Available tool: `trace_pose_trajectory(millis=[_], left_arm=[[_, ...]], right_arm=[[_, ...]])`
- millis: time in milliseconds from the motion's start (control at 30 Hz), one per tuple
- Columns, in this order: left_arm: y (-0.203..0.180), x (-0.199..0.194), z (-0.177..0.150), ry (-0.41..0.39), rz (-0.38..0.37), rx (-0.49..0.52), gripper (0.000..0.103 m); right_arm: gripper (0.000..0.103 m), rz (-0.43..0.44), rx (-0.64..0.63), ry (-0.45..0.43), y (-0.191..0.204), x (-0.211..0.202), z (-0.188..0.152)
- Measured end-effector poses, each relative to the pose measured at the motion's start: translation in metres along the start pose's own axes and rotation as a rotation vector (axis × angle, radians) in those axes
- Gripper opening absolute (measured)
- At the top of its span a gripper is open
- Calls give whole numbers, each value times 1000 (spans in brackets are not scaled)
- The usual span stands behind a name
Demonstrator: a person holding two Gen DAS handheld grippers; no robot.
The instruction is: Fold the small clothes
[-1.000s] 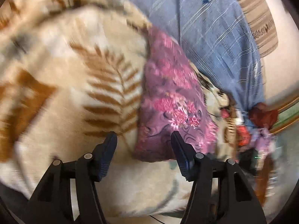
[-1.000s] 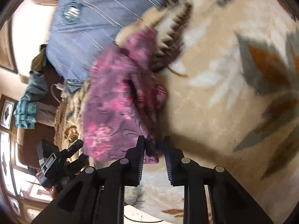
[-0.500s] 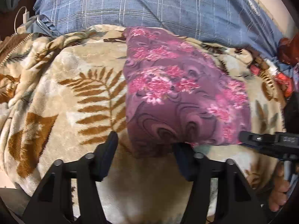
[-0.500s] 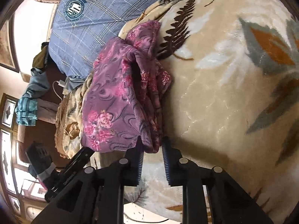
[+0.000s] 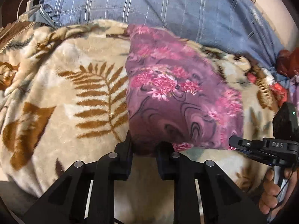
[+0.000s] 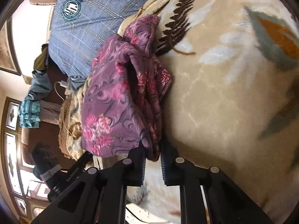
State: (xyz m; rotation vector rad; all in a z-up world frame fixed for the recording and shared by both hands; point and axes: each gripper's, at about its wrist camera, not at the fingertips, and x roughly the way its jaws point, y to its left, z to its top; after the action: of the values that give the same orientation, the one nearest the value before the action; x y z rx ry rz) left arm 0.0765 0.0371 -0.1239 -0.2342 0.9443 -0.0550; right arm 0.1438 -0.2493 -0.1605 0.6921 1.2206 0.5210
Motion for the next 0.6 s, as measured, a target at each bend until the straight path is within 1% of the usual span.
trace_pose_trajectory(millis=[67,100,133,167,200,233,267,300,333,367,400,433,467,500,533,567,600], left_arm=[[4,-16,-8,34,-72,-54,18],[5,-20,-17,46,-78,-60,18],[6,-16,-23,56,-58,-52,19],[6,-2,-32,85,-11,-42,20],[9,10,-35,127,-9,-61,22],[11,14,-34,150,-34,-87,22],[14,11,-32,152,-56,-118,23],[16,3,-28,133,-80,-126,24],[17,-3,-28,111,-85,-121,29],[17,-8,-28,97,-73,-118,34],[14,-16,-30,79,-24,-107,44],[11,-22,-32,62,4,-95,46],[9,-27,-34,47,19,-83,46],[2,-37,-38,21,48,-52,47],[0,-41,-41,7,65,-31,51],[-4,-47,-44,-13,101,-1,53],[-11,-55,-50,-40,173,39,57]], right_arm=[[12,-20,13,4,3,-24,-8],[12,-17,3,0,6,-31,-11],[12,-21,-20,-6,9,-39,-18],[12,-32,-33,3,10,-37,-23],[13,-47,-42,19,10,-29,-27],[13,-91,-59,42,8,-13,-29],[14,-128,-66,57,6,-3,-30],[15,-124,-61,52,5,-1,-30],[20,-102,-61,36,8,-7,-28],[21,-94,-83,12,13,-13,-27],[29,-98,-124,-35,19,-23,-26],[34,-122,-146,-77,24,-32,-26],[43,-132,-157,-109,27,-41,-28],[45,-126,-166,-124,29,-46,-29],[46,-109,-183,-139,33,-53,-33],[49,-105,-188,-147,35,-58,-38],[51,-109,-186,-150,38,-62,-42]])
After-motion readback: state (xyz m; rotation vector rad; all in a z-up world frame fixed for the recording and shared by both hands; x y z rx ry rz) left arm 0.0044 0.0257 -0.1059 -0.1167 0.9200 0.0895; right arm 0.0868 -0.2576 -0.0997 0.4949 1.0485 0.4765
